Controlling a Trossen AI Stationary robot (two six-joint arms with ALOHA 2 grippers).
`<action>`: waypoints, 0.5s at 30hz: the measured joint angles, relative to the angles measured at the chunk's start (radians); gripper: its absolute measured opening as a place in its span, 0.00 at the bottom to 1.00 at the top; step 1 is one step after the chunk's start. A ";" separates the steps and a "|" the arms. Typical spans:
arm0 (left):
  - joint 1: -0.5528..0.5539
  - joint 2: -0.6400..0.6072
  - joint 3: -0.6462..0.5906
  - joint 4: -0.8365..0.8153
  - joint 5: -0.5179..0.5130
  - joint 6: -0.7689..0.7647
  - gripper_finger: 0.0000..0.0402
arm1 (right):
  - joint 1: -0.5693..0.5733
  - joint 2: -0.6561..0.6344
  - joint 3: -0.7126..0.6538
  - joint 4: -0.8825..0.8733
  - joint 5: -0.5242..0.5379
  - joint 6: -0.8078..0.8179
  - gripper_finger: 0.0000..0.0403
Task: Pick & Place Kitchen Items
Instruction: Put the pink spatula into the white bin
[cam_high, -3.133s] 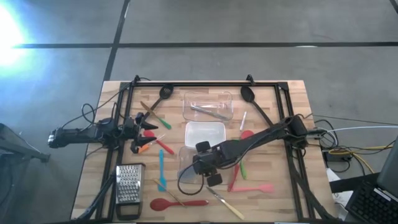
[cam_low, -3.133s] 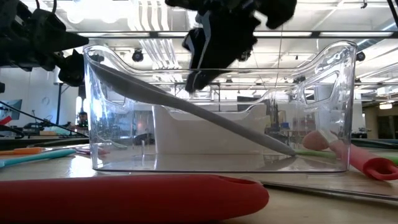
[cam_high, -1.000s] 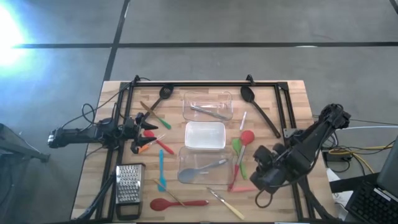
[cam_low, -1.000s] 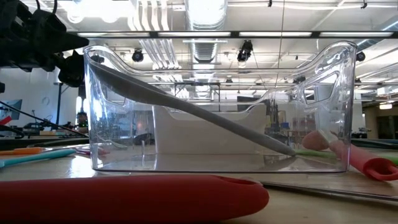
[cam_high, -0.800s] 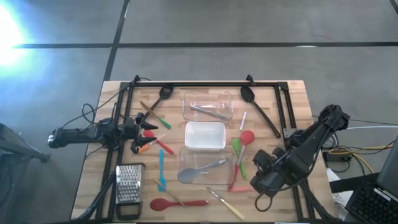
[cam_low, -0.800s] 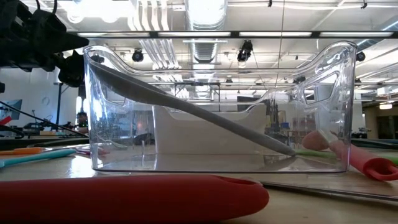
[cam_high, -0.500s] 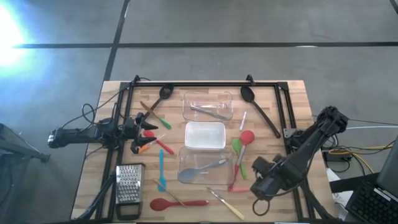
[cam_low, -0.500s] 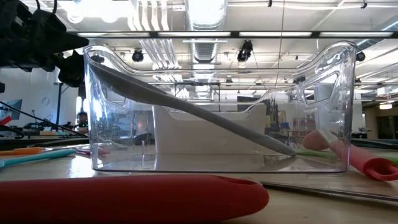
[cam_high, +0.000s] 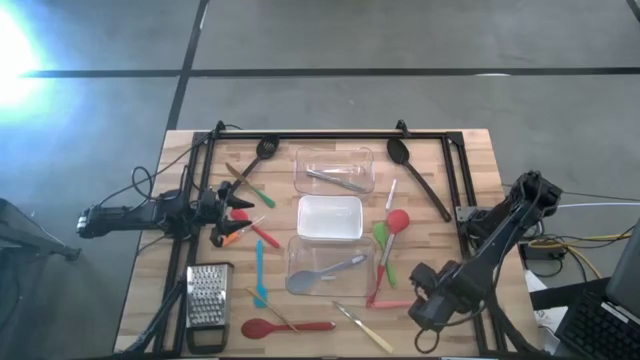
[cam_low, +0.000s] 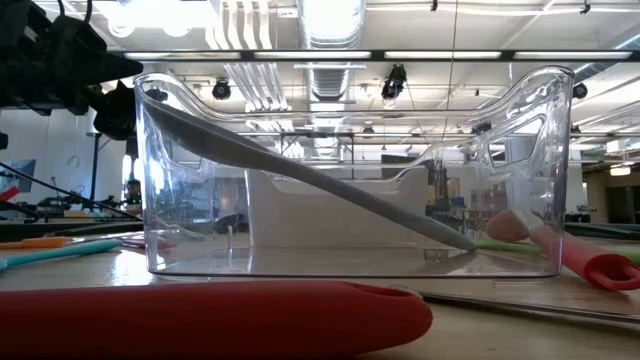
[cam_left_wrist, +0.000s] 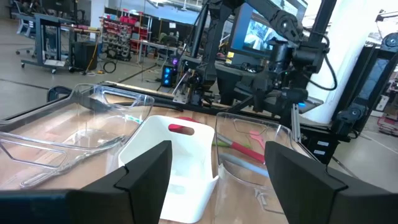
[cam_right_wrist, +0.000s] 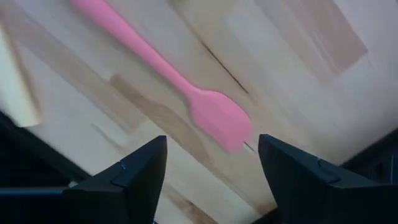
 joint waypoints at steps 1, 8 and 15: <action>0.000 0.000 0.000 0.000 0.000 0.000 0.65 | 0.007 0.000 -0.014 0.010 0.000 0.020 0.64; 0.000 0.000 0.000 0.000 0.000 0.000 0.65 | 0.040 0.000 -0.107 0.161 0.000 0.086 0.69; 0.000 0.000 0.000 0.000 0.000 0.000 0.65 | 0.041 0.000 -0.166 0.189 0.001 0.083 0.72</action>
